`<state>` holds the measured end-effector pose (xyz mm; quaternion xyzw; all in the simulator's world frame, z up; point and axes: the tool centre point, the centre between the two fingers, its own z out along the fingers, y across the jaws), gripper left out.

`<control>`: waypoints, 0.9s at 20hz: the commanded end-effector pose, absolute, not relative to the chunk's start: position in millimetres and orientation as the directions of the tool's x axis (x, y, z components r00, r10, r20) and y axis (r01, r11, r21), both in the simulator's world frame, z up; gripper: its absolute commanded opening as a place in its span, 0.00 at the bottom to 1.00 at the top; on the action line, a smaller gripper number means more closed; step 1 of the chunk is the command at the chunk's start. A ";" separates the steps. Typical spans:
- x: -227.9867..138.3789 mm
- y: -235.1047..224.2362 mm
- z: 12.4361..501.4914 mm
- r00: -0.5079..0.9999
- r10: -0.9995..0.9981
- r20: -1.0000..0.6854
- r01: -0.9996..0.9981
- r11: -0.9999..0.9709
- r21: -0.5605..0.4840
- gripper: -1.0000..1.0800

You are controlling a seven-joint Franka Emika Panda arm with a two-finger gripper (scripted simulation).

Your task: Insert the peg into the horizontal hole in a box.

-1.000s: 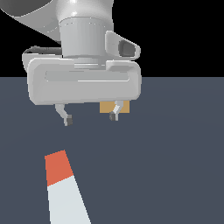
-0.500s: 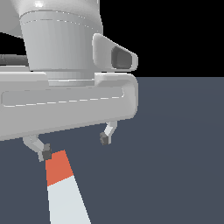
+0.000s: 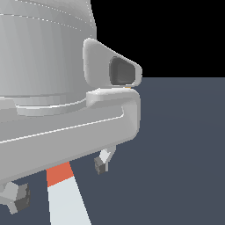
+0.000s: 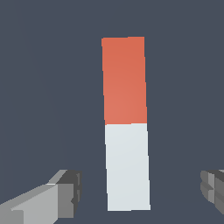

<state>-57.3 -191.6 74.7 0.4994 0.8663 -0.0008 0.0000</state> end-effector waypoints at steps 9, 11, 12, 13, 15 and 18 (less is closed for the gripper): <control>-55.7 -206.5 69.7 -0.529 0.849 0.000 0.849 0.529 0.000 0.96; -55.7 -206.5 68.3 -0.529 0.849 0.000 0.849 0.529 0.000 0.96; -55.8 -206.6 66.7 -0.529 0.849 0.000 0.849 0.529 0.000 0.96; -55.8 -206.7 64.4 -0.529 0.849 0.000 0.849 0.529 0.000 0.96; -55.9 -206.6 57.8 -0.529 0.848 0.000 0.848 0.529 0.000 0.96; -56.1 -206.3 43.2 -0.531 0.848 0.000 0.848 0.531 0.000 0.96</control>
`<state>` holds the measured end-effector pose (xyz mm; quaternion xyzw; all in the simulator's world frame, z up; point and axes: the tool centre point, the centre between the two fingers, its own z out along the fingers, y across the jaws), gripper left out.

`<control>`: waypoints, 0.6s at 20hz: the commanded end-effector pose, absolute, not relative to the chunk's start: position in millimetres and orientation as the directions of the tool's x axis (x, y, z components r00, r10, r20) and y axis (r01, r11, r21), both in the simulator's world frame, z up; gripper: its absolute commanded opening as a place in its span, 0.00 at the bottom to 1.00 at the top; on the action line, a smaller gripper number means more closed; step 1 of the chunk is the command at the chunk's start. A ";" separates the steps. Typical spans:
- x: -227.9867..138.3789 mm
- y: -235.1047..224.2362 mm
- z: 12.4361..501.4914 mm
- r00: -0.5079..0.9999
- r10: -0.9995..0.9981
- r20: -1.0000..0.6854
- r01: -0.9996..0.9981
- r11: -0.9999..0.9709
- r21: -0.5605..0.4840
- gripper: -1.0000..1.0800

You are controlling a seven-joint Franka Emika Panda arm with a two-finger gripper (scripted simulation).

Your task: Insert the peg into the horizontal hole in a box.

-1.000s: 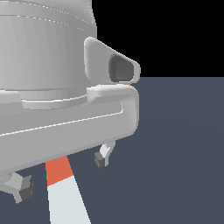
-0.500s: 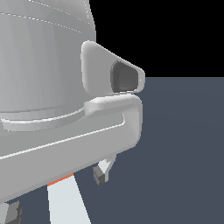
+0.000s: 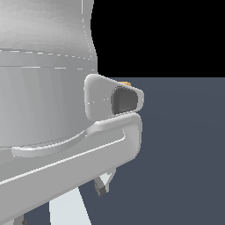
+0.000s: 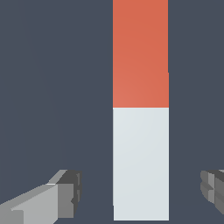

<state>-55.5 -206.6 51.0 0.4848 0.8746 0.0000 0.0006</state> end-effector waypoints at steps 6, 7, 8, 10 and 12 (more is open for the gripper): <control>-55.5 -206.5 21.6 -0.532 0.847 0.000 0.847 0.532 0.000 0.96; -55.3 -206.7 20.3 -0.532 0.847 0.000 0.847 0.532 0.000 0.96; -55.1 -206.8 19.6 -0.532 0.847 0.000 0.847 0.532 0.000 0.96; -55.0 -206.8 19.4 -0.532 0.847 0.000 0.847 0.532 0.000 0.00; -55.0 -206.8 19.4 -0.532 0.847 0.000 0.847 0.532 0.000 0.00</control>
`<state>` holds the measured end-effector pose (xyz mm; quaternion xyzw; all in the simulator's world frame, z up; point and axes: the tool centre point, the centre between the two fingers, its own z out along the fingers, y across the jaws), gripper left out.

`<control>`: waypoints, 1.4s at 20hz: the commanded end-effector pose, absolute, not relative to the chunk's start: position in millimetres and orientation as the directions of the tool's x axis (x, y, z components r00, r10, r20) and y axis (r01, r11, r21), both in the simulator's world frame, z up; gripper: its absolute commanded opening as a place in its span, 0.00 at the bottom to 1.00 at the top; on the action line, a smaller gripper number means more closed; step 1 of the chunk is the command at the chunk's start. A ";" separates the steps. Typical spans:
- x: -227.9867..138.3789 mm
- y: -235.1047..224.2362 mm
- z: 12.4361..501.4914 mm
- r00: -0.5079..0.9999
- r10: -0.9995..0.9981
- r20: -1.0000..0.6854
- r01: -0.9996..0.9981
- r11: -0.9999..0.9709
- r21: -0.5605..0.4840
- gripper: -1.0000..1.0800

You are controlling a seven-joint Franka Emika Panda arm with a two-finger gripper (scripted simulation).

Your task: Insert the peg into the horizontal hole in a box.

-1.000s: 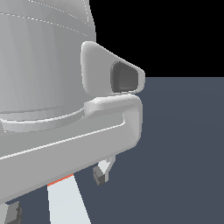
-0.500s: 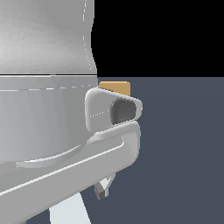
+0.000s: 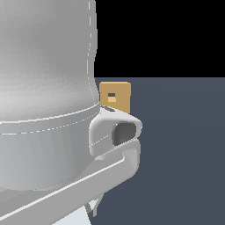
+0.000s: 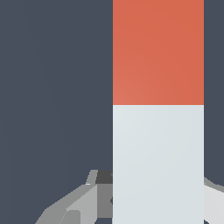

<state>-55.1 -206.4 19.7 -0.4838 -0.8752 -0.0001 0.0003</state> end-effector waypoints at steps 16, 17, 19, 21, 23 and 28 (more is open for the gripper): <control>-57.1 -191.8 22.4 -0.513 0.858 0.000 0.858 0.513 0.000 0.00; -57.6 -188.0 23.1 -0.508 0.861 0.000 0.861 0.508 0.000 0.00; -58.7 -179.1 24.8 -0.496 0.868 0.000 0.868 0.496 0.000 0.00; -59.8 -168.4 26.9 -0.482 0.876 0.000 0.876 0.482 0.000 0.00; -60.8 -156.1 29.2 -0.465 0.885 0.000 0.885 0.465 0.000 0.00; -62.5 -118.3 36.3 -0.414 0.910 0.000 0.910 0.414 0.000 0.00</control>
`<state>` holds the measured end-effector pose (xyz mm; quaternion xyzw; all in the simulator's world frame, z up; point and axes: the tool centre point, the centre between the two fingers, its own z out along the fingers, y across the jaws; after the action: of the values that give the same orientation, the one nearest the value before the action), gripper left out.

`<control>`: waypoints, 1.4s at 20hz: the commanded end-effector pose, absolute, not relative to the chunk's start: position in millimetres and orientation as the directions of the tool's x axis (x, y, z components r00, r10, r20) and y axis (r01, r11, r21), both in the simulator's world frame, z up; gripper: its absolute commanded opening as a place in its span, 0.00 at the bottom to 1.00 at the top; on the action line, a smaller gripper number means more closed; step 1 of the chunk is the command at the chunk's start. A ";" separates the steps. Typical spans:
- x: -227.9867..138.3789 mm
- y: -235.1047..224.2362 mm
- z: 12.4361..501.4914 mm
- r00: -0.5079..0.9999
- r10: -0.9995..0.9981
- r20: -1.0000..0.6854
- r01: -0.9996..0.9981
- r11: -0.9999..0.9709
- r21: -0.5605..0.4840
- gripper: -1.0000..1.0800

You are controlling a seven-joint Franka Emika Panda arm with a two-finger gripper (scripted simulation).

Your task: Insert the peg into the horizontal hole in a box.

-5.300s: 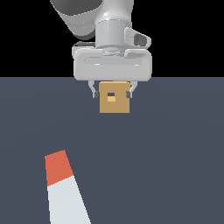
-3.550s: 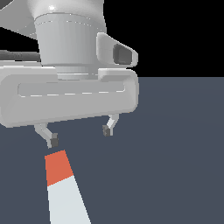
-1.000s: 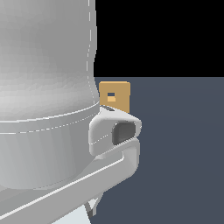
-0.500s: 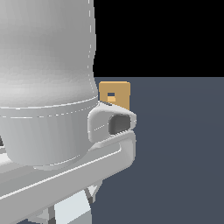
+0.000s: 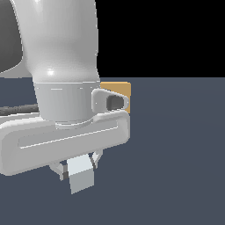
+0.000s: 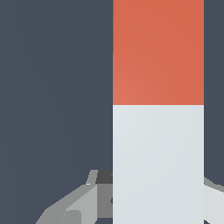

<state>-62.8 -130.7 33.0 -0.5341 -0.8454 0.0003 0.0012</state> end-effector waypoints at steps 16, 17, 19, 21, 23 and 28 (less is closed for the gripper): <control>-49.3 12.0 61.1 -0.228 0.974 0.000 0.974 0.228 0.000 0.00; -47.4 20.1 62.6 -0.216 0.976 0.000 0.976 0.216 0.000 0.00; -43.4 36.2 65.8 -0.191 0.982 0.000 0.982 0.191 0.000 0.00; -38.8 52.5 69.0 -0.167 0.986 0.000 0.986 0.167 0.000 0.00; -33.7 68.6 72.2 -0.142 0.990 0.000 0.990 0.142 0.000 0.00; -20.7 102.6 79.1 -0.088 0.996 0.000 0.996 0.088 0.000 0.00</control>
<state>-25.3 93.0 75.9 -0.6686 -0.7437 0.0006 0.0008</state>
